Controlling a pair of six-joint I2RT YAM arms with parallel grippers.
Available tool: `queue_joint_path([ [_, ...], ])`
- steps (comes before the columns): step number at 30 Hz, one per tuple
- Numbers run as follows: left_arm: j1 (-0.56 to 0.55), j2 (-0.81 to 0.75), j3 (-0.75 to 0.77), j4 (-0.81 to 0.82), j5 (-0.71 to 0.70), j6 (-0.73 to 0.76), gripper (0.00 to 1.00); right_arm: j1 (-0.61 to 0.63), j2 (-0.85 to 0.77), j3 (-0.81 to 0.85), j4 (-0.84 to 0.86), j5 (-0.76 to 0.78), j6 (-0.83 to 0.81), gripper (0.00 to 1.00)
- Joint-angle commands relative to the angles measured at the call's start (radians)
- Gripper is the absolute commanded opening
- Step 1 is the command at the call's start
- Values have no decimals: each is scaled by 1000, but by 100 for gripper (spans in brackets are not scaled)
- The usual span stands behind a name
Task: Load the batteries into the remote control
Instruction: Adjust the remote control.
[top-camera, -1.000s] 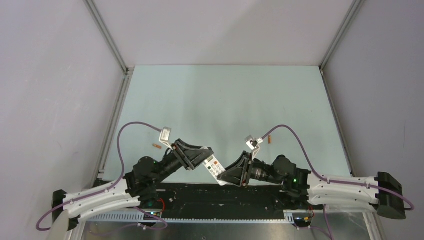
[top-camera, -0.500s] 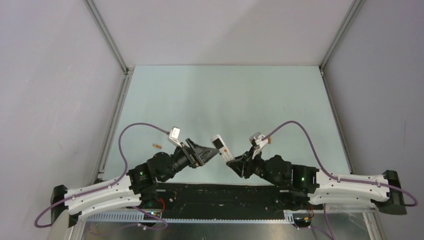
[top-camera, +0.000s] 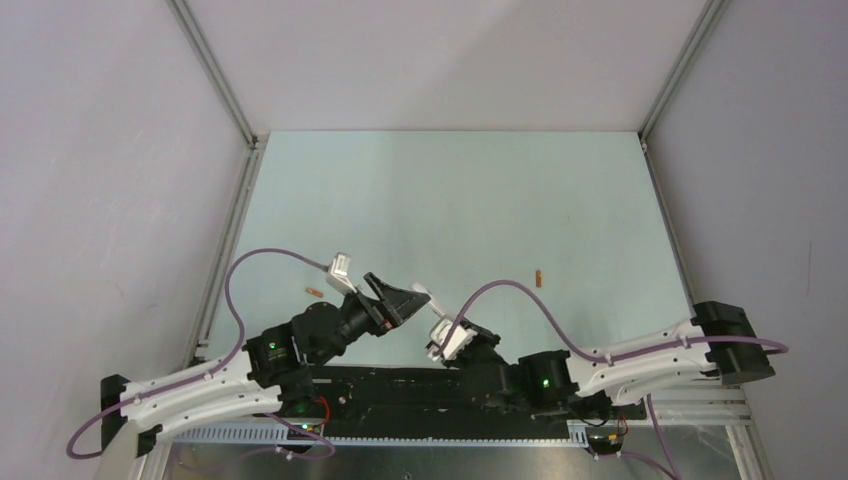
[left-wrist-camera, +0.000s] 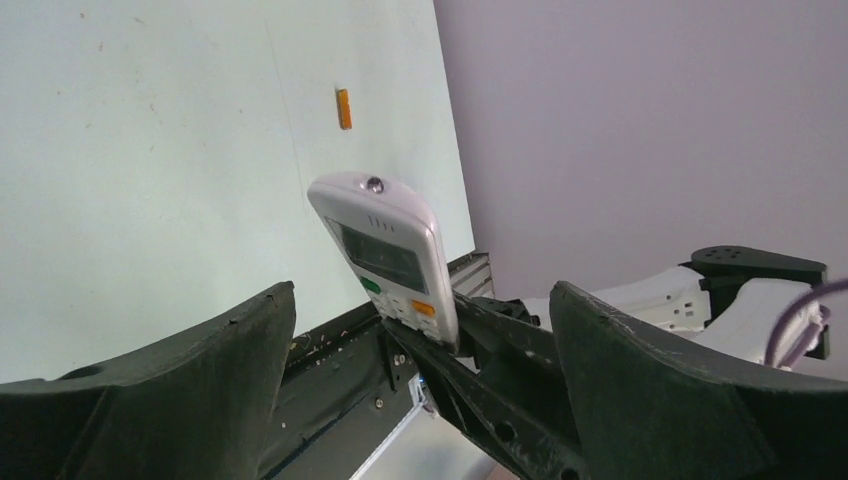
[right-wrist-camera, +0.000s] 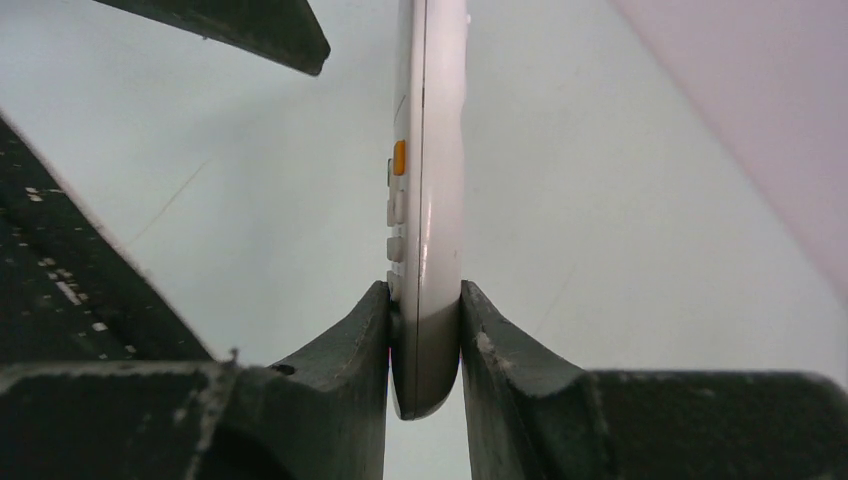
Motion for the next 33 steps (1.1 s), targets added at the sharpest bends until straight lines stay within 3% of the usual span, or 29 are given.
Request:
queue_joint_path([
  [1, -1, 23, 54, -18, -18, -24, 99, 54, 58, 66, 194, 208, -228, 0],
  [6, -1, 59, 67, -18, -6, -31, 95, 98, 127, 67, 352, 287, -435, 0],
  [12, -1, 57, 71, -17, -9, -28, 80, 119, 191, 67, 486, 339, -589, 0],
  [23, -1, 44, 60, -18, -12, -22, 49, 159, 270, 66, 530, 400, -656, 0],
  [25, -2, 44, 57, -19, -13, -22, 48, 172, 277, 66, 530, 405, -664, 0],
  [30, 0, 40, 56, -21, -9, -22, 61, 196, 300, 66, 537, 422, -671, 0],
  [33, 1, 36, 54, -23, -7, -21, 63, 204, 314, 66, 546, 429, -673, 0],
])
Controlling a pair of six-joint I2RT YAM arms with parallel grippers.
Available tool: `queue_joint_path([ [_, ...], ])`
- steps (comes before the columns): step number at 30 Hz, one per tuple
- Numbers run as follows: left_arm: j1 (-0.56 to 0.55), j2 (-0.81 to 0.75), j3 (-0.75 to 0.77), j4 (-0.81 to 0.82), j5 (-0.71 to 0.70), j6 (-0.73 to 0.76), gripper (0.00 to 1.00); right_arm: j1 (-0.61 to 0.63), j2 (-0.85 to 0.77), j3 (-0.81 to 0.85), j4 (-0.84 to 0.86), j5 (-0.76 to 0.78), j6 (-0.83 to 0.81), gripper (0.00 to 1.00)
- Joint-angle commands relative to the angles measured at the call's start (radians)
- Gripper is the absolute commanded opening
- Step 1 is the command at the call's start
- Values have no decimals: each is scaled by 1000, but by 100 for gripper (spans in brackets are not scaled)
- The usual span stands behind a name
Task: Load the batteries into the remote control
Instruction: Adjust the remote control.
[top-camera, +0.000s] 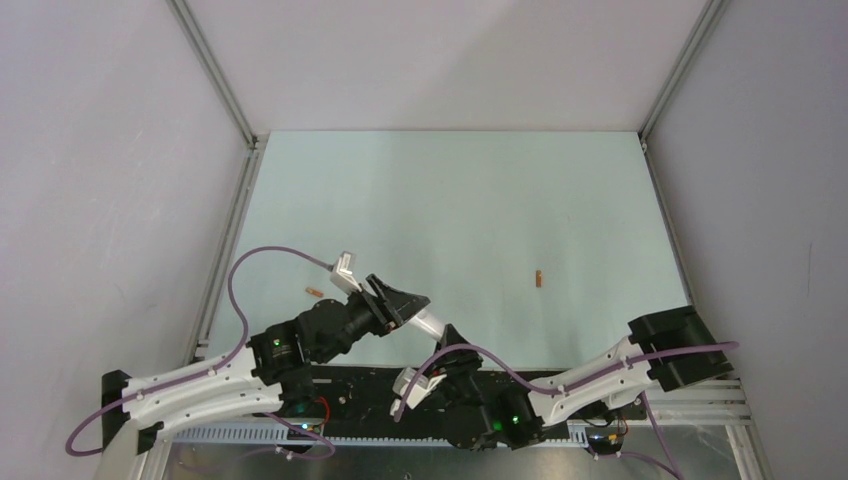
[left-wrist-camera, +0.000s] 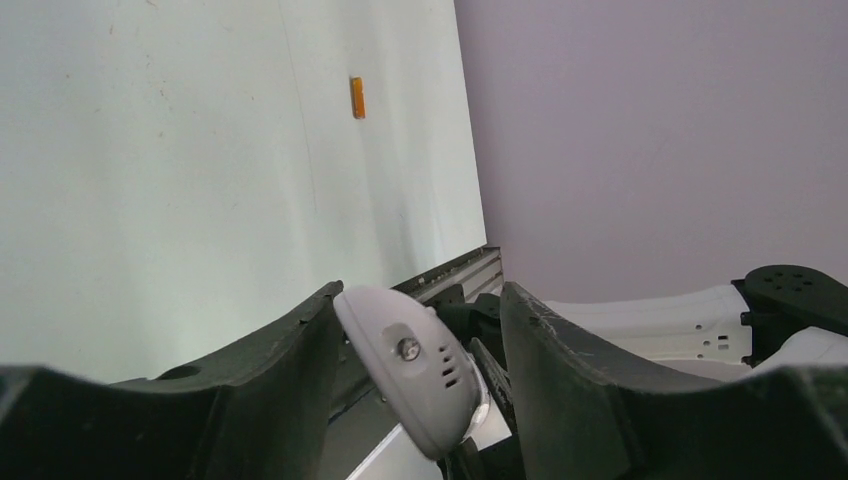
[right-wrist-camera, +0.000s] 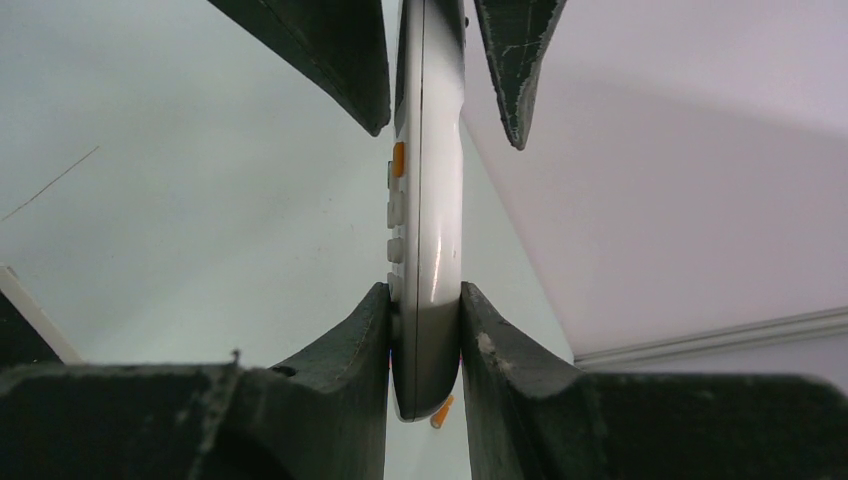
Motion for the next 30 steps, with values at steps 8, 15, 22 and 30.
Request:
queue_joint_path([
  [8, 0, -19, 25, 5, -7, 4, 20, 20, 49, 39, 95, 57, -19, 0],
  [15, 1, -33, 11, 5, -19, 9, 0, 22, 20, 39, 119, 40, 0, 62],
  [22, 1, -60, -4, 20, -24, 77, 0, 40, -124, 70, -95, -152, 272, 98],
  [30, 1, -159, -83, 106, -21, 168, 0, -28, -419, 113, -471, -453, 708, 99],
])
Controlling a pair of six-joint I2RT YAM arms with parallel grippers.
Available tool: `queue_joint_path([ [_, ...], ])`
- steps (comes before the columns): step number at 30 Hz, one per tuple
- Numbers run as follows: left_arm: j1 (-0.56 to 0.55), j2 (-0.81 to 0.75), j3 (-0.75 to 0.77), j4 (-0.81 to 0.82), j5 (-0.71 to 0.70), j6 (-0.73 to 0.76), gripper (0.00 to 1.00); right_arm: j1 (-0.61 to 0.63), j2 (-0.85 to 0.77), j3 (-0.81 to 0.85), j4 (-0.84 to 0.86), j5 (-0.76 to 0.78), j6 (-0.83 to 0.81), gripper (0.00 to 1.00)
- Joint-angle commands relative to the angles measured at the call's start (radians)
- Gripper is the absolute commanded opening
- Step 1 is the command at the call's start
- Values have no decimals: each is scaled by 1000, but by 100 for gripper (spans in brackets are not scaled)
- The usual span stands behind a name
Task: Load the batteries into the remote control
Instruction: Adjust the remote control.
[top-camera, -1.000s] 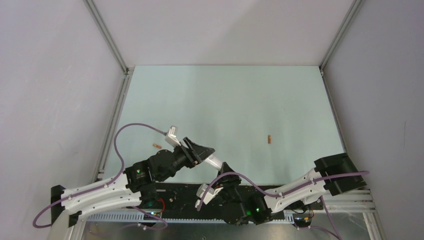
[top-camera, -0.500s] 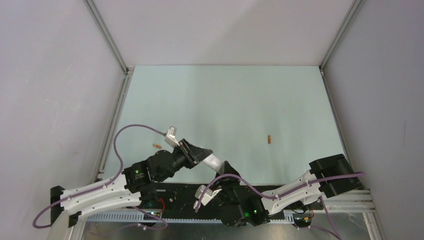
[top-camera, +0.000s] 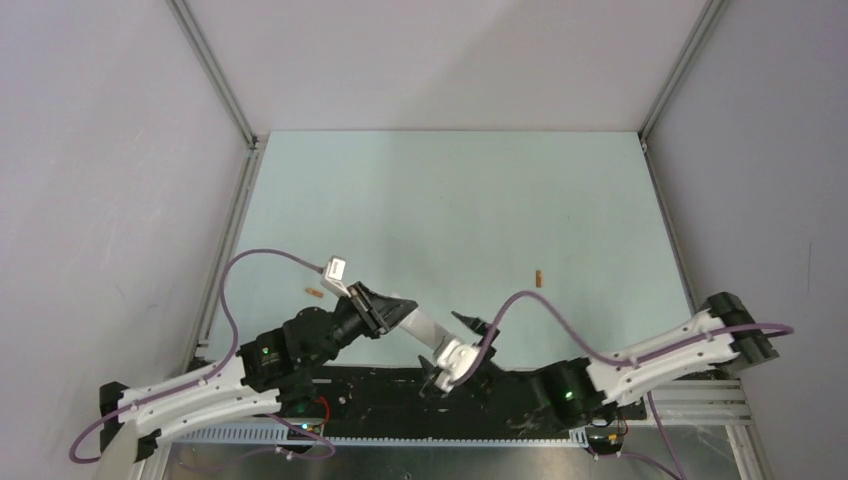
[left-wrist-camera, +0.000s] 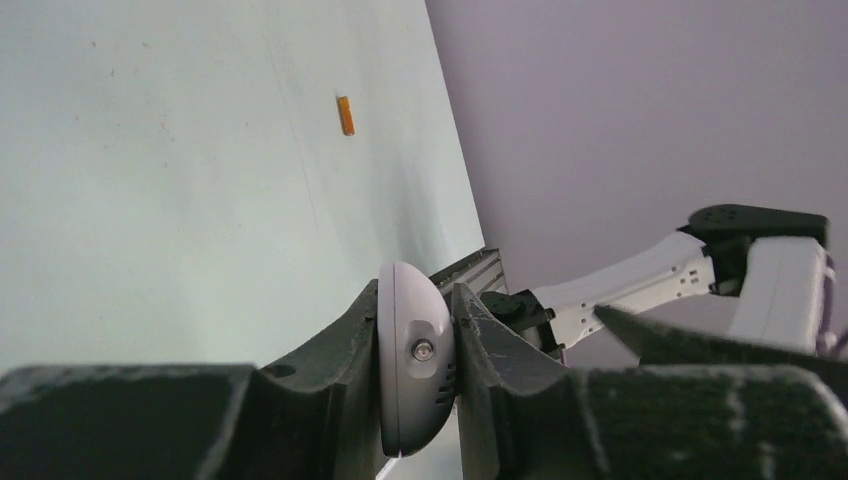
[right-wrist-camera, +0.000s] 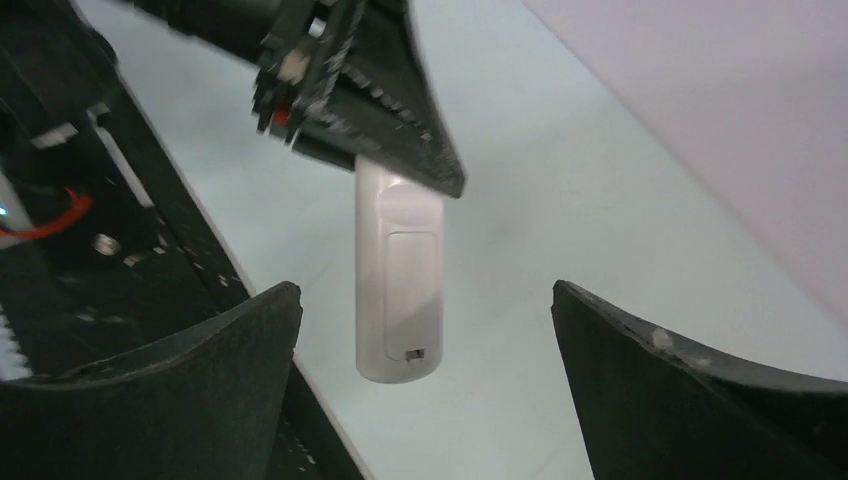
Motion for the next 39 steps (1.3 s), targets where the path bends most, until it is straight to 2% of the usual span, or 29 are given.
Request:
queue_joint_path([
  [1, 1, -71, -60, 146, -14, 95, 0, -61, -175, 35, -230, -205, 315, 99],
  [3, 1, -93, -78, 183, 5, 126, 0, -90, -229, 22, -257, -266, 398, 99],
  [7, 1, -102, -80, 221, 64, 202, 0, -156, -292, -23, -248, -429, 461, 99],
  [11, 2, -86, -70, 239, 111, 237, 0, -178, -271, -38, -217, -519, 441, 99],
  [18, 1, -5, -26, 275, 183, 265, 0, -195, -144, -39, -177, -500, 404, 99],
  [25, 1, 30, -9, 297, 247, 283, 0, -218, -115, -38, -188, -433, 410, 98],
  [34, 1, 28, 4, 305, 267, 288, 0, -239, -93, -38, -219, -442, 432, 86],
  [39, 1, 31, 14, 307, 274, 291, 0, -243, -89, -38, -227, -455, 447, 69],
])
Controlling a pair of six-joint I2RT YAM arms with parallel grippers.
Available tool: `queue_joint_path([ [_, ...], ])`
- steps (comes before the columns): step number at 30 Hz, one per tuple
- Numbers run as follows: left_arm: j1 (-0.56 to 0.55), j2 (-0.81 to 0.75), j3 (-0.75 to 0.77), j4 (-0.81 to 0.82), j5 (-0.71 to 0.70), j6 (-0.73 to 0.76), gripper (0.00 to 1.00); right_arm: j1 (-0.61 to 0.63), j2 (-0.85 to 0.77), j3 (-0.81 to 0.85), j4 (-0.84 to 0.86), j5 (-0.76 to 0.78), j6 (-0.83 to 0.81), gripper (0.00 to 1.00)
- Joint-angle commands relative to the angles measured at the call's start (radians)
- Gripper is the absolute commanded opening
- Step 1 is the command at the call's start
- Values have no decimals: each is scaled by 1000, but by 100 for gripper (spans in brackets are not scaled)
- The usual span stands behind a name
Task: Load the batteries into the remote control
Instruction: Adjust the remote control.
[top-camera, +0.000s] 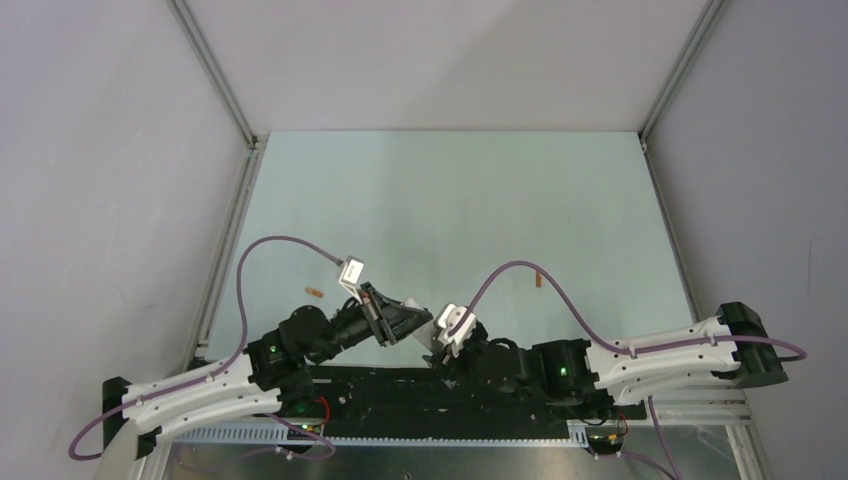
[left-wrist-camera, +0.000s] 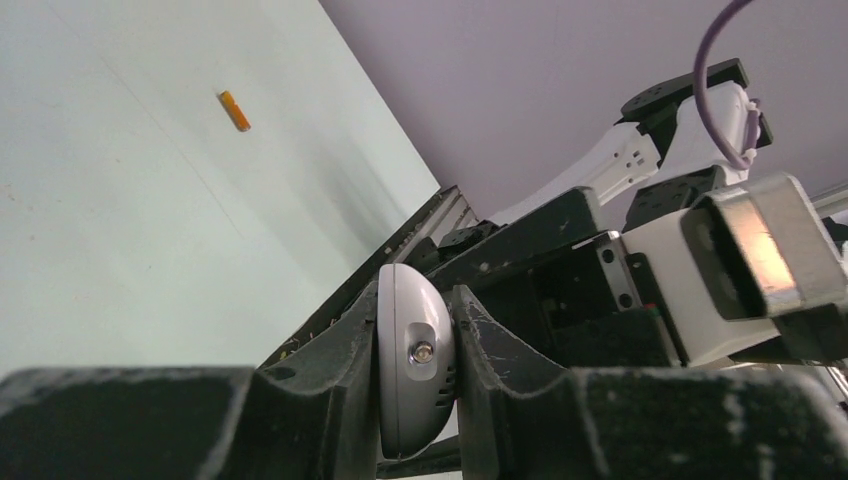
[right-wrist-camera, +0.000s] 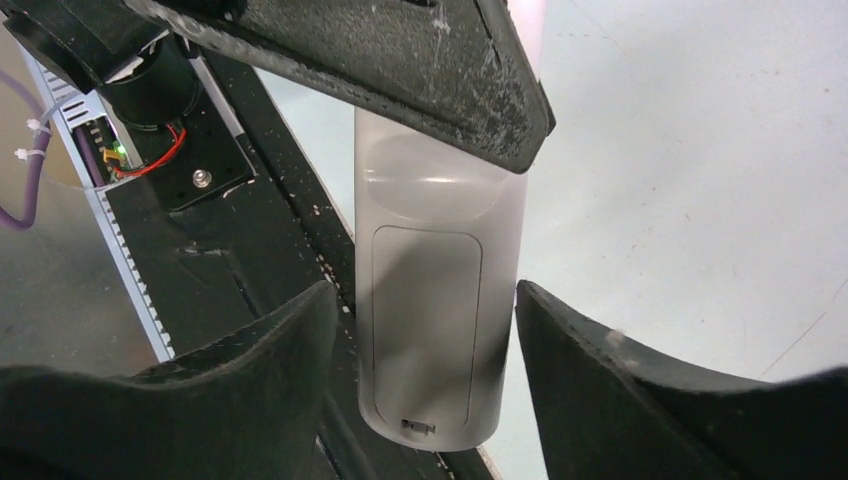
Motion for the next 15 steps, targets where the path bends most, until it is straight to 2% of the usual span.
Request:
queue_joint_path([
  [1, 1, 0, 54, 53, 25, 30, 0, -7, 2, 6, -6, -2, 24, 66],
  [6, 1, 9, 55, 53, 16, 31, 0, -26, -15, 4, -13, -50, 31, 42],
  [8, 2, 12, 56, 53, 9, 28, 4, -32, -16, 5, -12, -64, 33, 33],
  [10, 1, 12, 55, 53, -2, 23, 13, -36, -16, 5, -9, -68, 34, 25],
  [13, 1, 9, 55, 53, -15, 17, 24, -39, -16, 6, 0, -65, 35, 6],
  [15, 1, 8, 56, 53, -14, 17, 29, -39, -19, 6, -1, -58, 40, 0],
])
